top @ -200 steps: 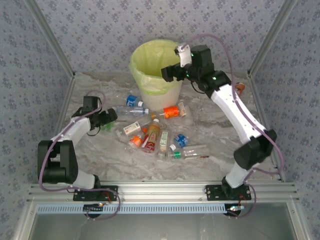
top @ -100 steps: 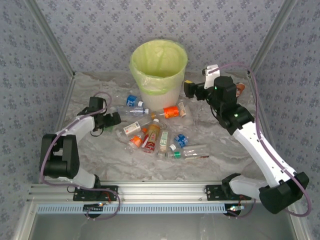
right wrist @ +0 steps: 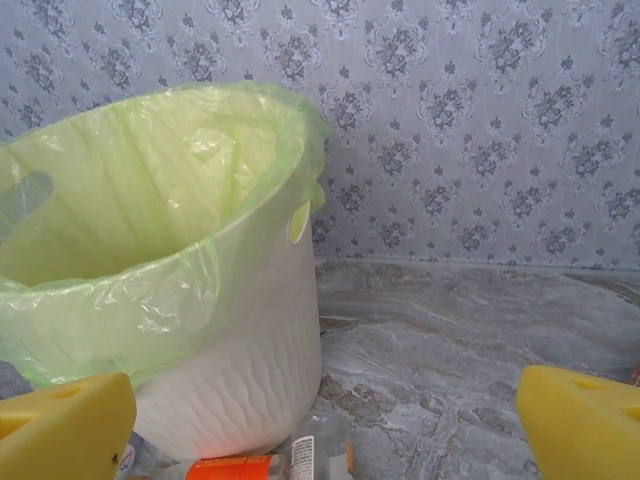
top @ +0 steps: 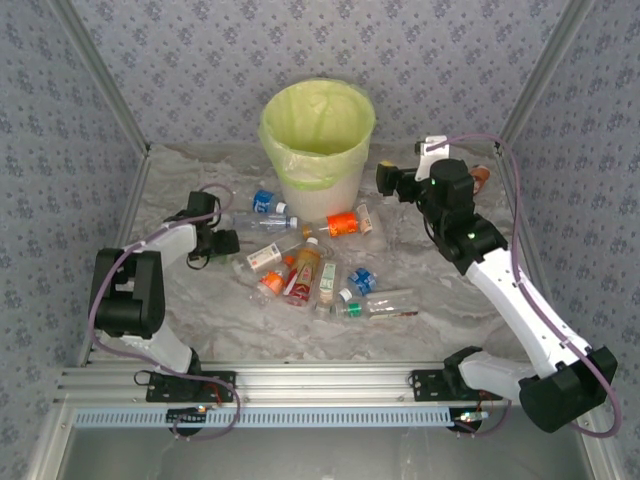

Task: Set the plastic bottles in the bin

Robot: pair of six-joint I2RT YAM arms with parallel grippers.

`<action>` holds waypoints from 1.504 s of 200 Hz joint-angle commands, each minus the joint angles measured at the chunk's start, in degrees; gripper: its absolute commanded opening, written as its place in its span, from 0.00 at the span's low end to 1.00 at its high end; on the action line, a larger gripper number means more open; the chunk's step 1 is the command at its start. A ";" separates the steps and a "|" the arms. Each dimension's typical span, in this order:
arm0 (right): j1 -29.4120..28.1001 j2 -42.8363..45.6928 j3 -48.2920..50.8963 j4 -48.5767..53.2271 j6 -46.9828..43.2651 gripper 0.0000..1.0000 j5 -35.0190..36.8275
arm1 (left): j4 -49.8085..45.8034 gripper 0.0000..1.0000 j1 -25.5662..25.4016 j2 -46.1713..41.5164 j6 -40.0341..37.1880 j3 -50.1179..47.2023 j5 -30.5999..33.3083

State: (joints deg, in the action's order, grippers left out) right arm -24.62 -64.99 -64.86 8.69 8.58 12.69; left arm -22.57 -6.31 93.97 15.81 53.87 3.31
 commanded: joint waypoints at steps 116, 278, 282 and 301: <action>1.16 0.13 1.41 -2.20 3.96 1.00 3.34 | 0.32 0.15 -0.46 -17.34 2.96 -1.66 7.34; 4.41 0.18 0.94 8.36 14.04 1.00 7.53 | 21.65 0.00 -9.59 -23.87 8.60 21.25 0.44; 4.43 0.37 0.96 8.40 14.16 1.00 7.59 | 23.41 0.00 -9.99 -23.21 8.97 21.36 -0.23; 4.46 1.07 1.16 8.54 14.53 1.00 7.68 | 30.47 0.00 -11.41 -19.50 10.51 22.96 -4.82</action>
State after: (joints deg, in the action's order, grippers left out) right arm -20.47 -65.39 -63.46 15.75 21.61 18.79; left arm -3.40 -16.05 70.26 25.65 74.19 3.42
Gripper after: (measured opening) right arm 0.998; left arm 0.471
